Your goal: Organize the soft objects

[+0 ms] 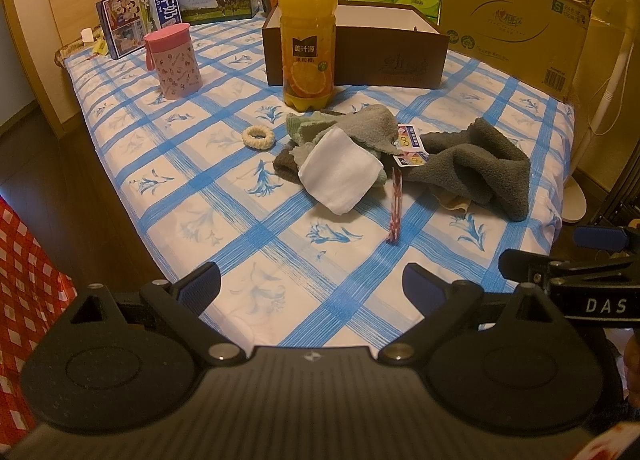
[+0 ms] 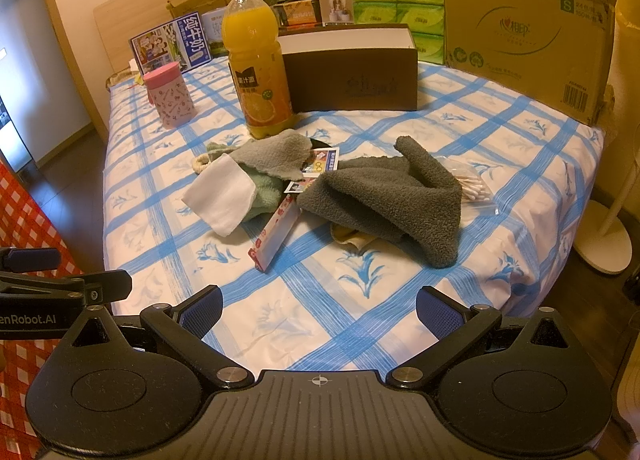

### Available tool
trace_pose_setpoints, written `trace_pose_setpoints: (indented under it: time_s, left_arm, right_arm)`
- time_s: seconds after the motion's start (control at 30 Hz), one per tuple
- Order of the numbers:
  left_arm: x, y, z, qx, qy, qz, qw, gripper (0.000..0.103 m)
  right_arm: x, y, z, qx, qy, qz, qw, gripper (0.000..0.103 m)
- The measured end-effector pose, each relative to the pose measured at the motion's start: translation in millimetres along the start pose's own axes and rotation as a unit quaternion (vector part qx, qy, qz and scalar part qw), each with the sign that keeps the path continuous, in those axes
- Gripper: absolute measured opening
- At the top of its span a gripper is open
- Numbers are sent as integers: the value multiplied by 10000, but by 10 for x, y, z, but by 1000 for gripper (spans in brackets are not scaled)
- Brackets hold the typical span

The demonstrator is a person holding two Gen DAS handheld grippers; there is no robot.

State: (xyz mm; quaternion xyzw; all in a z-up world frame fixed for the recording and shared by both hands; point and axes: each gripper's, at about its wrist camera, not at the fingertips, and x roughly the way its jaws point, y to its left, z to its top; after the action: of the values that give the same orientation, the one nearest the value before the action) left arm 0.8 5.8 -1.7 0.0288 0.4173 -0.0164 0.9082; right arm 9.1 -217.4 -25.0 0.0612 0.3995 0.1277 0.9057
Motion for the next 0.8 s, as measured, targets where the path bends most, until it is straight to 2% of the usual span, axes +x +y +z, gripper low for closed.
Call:
trace_pose_setpoints:
  time_s: [0.3, 0.47, 0.6, 0.8]
  left_arm:
    - [31, 11, -21, 4, 12, -8, 10000, 97]
    - [91, 20, -6, 6, 14, -31, 10000, 97]
    - [230, 0, 46, 13, 11, 21, 10000, 97]
    - [362, 59, 120, -27, 113, 62, 9999, 96]
  right_arm:
    - [38, 126, -22, 11, 16, 13, 10000, 103]
    - [136, -6, 28, 40, -77, 24, 10000, 103]
    - [155, -129, 55, 92, -352, 25, 9993, 102]
    - [268, -318, 124, 47, -469, -122, 9988, 102]
